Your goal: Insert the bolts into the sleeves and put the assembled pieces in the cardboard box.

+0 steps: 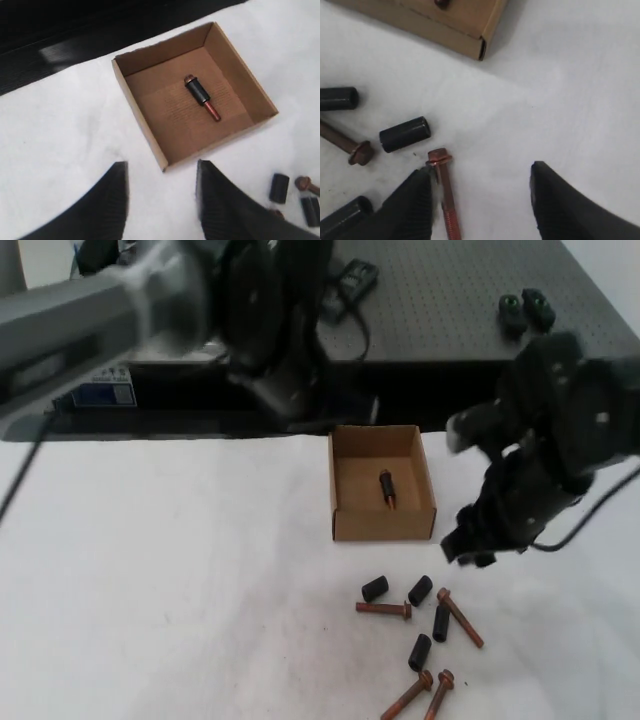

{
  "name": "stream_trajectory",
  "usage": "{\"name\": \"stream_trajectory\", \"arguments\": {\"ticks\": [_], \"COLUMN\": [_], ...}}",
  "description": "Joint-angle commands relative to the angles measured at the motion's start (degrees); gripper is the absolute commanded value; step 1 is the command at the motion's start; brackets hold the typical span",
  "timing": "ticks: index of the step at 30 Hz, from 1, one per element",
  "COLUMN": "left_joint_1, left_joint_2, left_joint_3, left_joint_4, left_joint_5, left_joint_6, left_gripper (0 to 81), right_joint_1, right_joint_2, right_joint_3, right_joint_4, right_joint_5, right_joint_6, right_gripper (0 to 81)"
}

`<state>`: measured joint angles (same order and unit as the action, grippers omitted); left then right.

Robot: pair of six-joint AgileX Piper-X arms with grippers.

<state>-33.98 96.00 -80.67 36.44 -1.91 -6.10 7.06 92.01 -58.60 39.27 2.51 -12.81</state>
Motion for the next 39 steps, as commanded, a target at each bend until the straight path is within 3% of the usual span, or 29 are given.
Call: {"name": "stream_trajectory", "arguments": {"ticks": [1,8,39], "left_joint_1": [0.03,0.03,0.03], "left_joint_2": [-3.49,-9.72,-9.92], "left_joint_3": [2.35,7.54,7.53], "left_joint_4": [-2.27,-2.26,-2.26], "left_joint_5": [-0.47,-0.63,-0.95], "left_joint_6": [1.21,2.25,3.09], "left_gripper": [32.3,32.3,32.3], "right_joint_1": [0.43,0.43,1.78], "right_joint_2": [4.93,7.08,12.35], "right_joint_3": [-2.52,-2.42,-2.42], "right_joint_4": [3.37,7.05,2.13], "right_joint_5": [0.74,1.62,-1.62], "right_joint_6": [-2.73,-3.1,-4.43], "right_gripper": [40.9,40.9,40.9]}}
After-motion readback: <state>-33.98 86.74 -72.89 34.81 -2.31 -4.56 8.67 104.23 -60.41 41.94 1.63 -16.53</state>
